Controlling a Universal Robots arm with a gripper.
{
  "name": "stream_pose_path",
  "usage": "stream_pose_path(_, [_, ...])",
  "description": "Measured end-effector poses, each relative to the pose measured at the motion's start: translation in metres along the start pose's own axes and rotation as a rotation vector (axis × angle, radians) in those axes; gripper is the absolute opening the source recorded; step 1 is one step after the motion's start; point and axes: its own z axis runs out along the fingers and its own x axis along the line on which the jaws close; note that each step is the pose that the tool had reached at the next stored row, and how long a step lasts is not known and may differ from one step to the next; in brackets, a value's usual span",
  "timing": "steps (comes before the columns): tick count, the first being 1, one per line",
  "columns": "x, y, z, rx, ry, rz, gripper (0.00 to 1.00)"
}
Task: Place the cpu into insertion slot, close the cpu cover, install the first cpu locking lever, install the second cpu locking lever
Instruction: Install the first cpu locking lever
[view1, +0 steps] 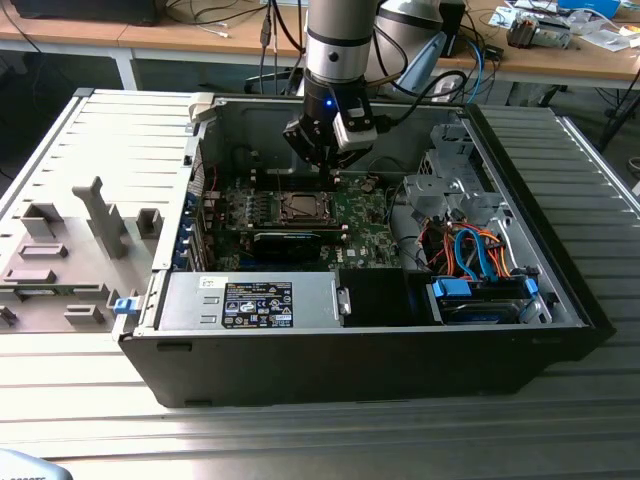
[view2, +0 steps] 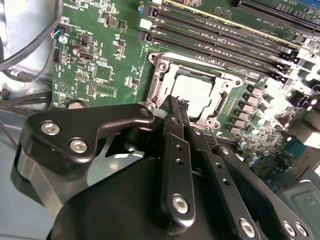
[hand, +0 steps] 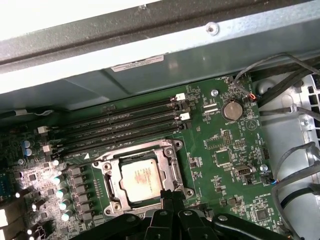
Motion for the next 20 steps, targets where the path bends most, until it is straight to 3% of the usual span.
stream_pose_path(20, [0.0000,0.0000,0.0000,-0.0002,-0.0007,-0.035,0.11])
